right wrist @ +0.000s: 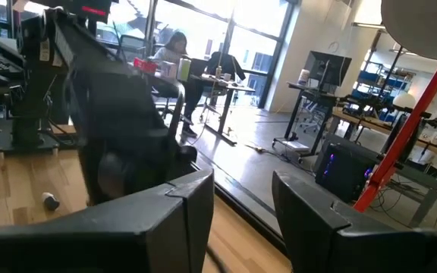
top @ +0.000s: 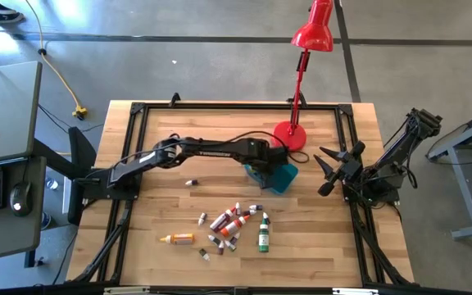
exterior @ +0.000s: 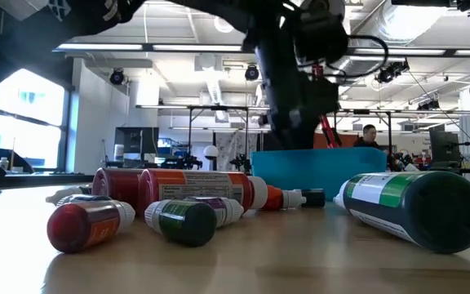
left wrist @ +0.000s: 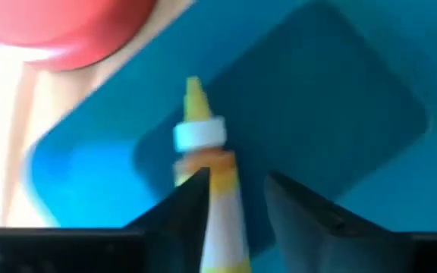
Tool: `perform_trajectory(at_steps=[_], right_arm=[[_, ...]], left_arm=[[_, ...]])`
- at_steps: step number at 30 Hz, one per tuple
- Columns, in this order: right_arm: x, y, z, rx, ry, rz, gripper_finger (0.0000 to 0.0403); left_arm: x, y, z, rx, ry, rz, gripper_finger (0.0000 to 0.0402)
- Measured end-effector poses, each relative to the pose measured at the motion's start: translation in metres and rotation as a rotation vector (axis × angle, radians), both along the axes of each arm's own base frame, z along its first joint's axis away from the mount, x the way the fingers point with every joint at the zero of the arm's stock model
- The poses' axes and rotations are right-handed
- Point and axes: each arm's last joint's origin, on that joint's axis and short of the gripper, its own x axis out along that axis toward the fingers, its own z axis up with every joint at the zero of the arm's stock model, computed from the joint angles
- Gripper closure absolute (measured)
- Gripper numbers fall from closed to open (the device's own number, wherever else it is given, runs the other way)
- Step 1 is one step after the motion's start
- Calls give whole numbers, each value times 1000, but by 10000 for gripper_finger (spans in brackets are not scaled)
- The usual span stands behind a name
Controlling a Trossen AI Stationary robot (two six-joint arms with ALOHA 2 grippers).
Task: Pick & Place food coloring
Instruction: Put the big yellow food coloring bottle into the blue container
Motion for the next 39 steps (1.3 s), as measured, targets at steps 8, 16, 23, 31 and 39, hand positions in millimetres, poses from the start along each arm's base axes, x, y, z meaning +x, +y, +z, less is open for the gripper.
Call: perform_trajectory(at_steps=[8, 16, 23, 31, 39], right_arm=[[0, 0, 0, -2, 2, 0, 274], [0, 0, -1, -10, 9, 0, 274], [0, 0, -1, -11, 10, 0, 274], [0, 0, -1, -13, 13, -3, 274], [0, 0, -1, -13, 13, -3, 274]], left_arm=[[7, 3, -10, 85, -21, 37, 190], [5, 14, -9, 93, -19, 61, 186], [13, 28, -37, 67, -8, 61, 186], [14, 27, -47, 44, -4, 44, 207], [15, 26, -42, 37, 3, 75, 305]])
